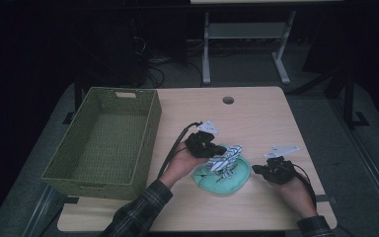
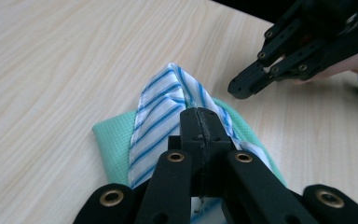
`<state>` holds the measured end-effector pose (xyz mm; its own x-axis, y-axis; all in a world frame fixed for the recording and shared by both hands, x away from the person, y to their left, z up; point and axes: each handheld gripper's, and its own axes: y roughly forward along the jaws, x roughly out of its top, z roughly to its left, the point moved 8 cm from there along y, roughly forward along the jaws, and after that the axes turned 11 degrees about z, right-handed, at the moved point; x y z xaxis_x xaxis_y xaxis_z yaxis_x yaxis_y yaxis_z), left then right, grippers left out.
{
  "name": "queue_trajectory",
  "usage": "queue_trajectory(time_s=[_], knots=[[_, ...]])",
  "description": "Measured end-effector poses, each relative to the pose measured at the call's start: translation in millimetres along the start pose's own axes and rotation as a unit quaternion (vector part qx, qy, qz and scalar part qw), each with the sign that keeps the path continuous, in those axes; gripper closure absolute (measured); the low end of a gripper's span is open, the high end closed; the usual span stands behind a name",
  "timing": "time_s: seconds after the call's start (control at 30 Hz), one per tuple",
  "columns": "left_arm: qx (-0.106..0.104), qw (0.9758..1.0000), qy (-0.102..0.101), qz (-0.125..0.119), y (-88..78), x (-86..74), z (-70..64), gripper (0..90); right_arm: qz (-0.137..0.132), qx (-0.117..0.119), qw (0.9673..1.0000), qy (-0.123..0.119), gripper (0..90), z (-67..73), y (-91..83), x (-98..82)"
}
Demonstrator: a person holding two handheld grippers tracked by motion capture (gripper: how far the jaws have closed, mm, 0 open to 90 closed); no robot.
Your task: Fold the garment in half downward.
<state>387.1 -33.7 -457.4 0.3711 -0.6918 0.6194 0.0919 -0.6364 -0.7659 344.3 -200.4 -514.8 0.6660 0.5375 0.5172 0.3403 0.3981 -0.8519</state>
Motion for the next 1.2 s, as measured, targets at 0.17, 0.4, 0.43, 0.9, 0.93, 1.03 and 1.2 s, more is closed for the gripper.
queue_trajectory(time_s=[0.17, 0.4, 0.43, 0.9, 0.93, 1.03, 1.2], knots=[[-0.011, 0.9998, 0.008, 0.016, 12.8, -2.2, -5.9, 89.6, 0.0, 0.0, 1.0, 0.001, 90.0, -1.2, -0.2, -0.5], [-0.023, 0.9992, 0.014, 0.03, 27.3, -6.6, -16.2, 89.6, -0.001, -0.002, 1.0, 0.002, 90.0, -2.9, -0.6, -0.4], [-0.025, 0.9991, 0.015, 0.032, 29.4, -7.0, -17.6, 89.6, -0.001, -0.003, 1.0, 0.002, 90.0, -3.4, -0.7, -0.3], [-0.029, 0.9952, 0.04, 0.084, 61.4, -20.5, -34.9, 89.7, -0.005, -0.006, 0.9999, 0.008, 90.0, -7.3, -2.5, -0.7], [-0.029, 0.9954, 0.039, 0.083, 61.4, -20.5, -34.9, 89.7, -0.005, -0.006, 0.9999, 0.008, 90.0, -7.2, -2.6, -0.4], [-0.032, 0.9958, 0.036, 0.078, 59.2, -19.9, -34.8, 89.6, -0.009, -0.004, 0.9999, 0.007, 90.0, -7.0, -3.0, 0.5], [-0.032, 0.9965, 0.031, 0.07, 48.9, -19.3, -34.4, 89.6, -0.02, 0.006, 0.9997, 0.009, 90.0, -3.3, -6.8, 8.3]])
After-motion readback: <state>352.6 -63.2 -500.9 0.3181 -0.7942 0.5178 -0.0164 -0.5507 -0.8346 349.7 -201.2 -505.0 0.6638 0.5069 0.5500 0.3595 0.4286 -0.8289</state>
